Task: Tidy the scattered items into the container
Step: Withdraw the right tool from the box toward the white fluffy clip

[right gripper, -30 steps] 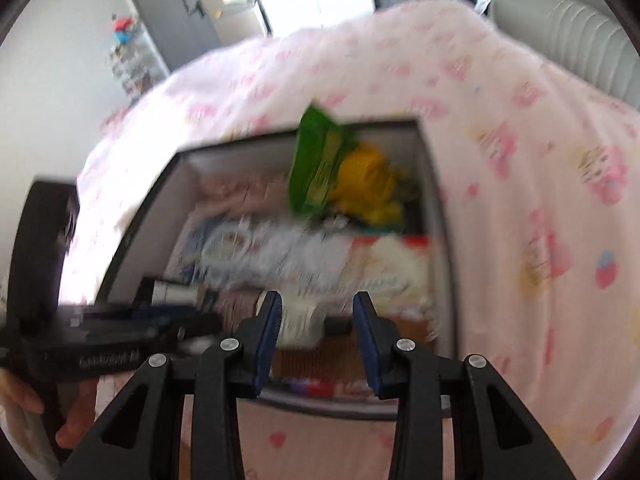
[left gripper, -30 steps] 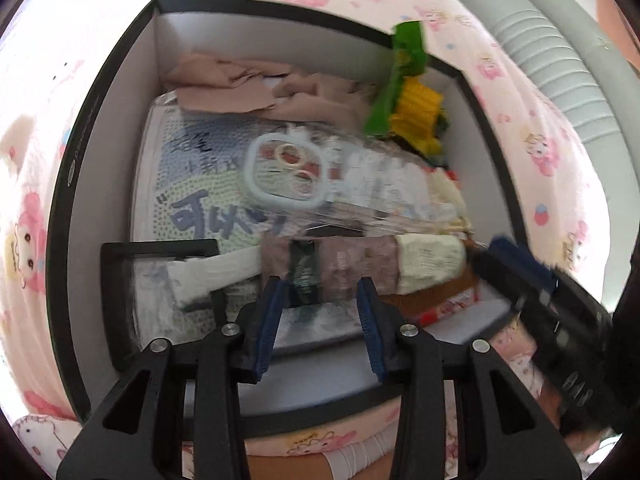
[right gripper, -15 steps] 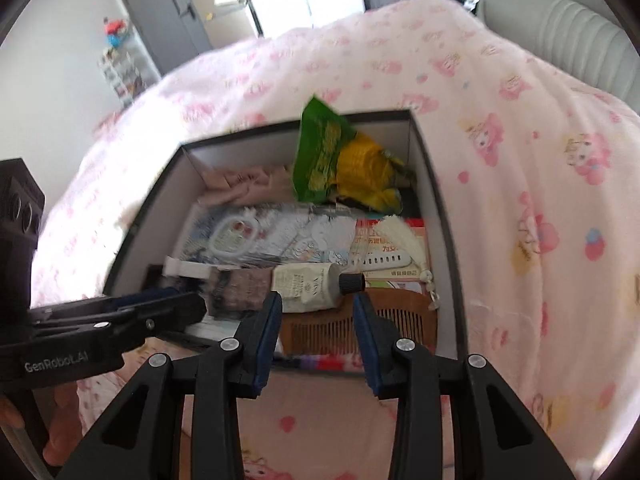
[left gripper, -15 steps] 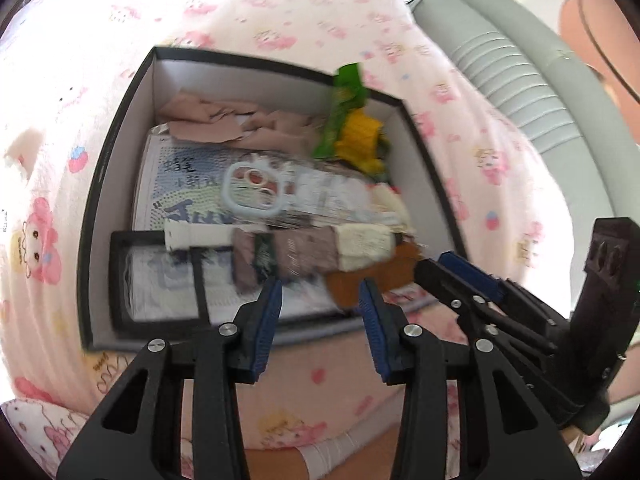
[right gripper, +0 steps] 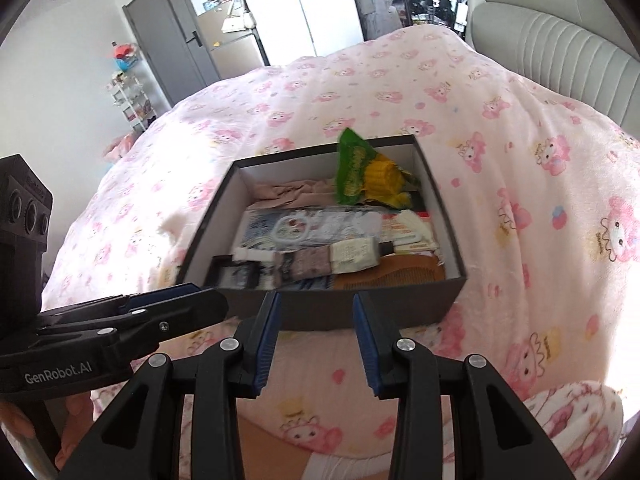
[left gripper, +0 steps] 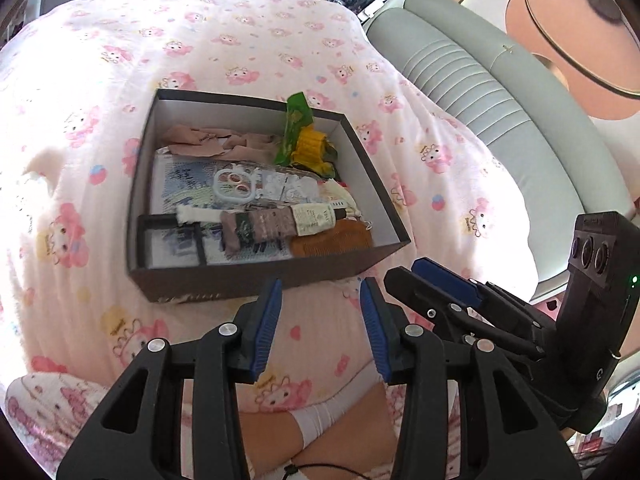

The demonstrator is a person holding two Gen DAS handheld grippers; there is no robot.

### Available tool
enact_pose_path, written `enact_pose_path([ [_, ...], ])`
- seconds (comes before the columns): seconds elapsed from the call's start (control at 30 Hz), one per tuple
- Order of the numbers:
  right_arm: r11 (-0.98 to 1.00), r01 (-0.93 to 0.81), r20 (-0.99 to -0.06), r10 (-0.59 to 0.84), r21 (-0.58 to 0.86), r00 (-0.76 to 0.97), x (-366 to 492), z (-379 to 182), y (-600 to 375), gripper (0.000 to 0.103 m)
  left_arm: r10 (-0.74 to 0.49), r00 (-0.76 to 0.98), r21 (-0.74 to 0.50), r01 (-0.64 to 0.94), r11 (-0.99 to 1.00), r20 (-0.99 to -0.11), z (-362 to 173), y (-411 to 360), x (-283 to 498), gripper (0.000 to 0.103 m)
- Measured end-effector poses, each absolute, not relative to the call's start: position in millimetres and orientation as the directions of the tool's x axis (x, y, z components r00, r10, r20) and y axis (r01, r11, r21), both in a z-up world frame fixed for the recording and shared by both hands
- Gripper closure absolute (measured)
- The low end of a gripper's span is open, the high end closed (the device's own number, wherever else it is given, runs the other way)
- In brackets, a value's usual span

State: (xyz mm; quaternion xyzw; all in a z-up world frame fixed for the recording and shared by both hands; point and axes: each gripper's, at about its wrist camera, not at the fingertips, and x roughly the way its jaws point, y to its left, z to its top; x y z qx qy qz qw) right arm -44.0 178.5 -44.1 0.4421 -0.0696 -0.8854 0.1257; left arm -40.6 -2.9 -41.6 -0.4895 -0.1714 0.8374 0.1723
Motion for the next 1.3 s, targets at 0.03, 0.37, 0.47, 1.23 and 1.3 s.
enact_pose_path([
  [0.03, -0.957, 0.171, -0.763, -0.29, 0.234, -0.578, -41, -42, 173, 0.07, 0.453, -0.464, -0.455, -0.115, -0.883, -0.761, -41, -8, -36, 0.062],
  [0.37, -0.925, 0.309, -0.751, -0.365, 0.223, -0.551, -28, -30, 94, 0.07, 0.399, -0.525, -0.464, -0.01, -0.886, -0.752, -38, -87, 2, 0.061],
  [0.47, -0.908, 0.358, -0.752, -0.391, 0.219, -0.531, -30, -31, 61, 0.07, 0.377, -0.549, -0.473, 0.039, -0.88, -0.746, -41, -121, 13, 0.061],
  [1.23, -0.874, 0.395, -0.863, -0.412, 0.284, -0.291, -166, -134, -117, 0.068, 0.275, -0.577, -0.558, 0.394, -0.731, -0.769, -152, -348, -36, 0.06],
  [1.3, -0.876, 0.389, -0.868, -0.408, 0.284, -0.282, -178, -144, -126, 0.067, 0.275, -0.573, -0.558, 0.405, -0.724, -0.772, -161, -356, -49, 0.058],
])
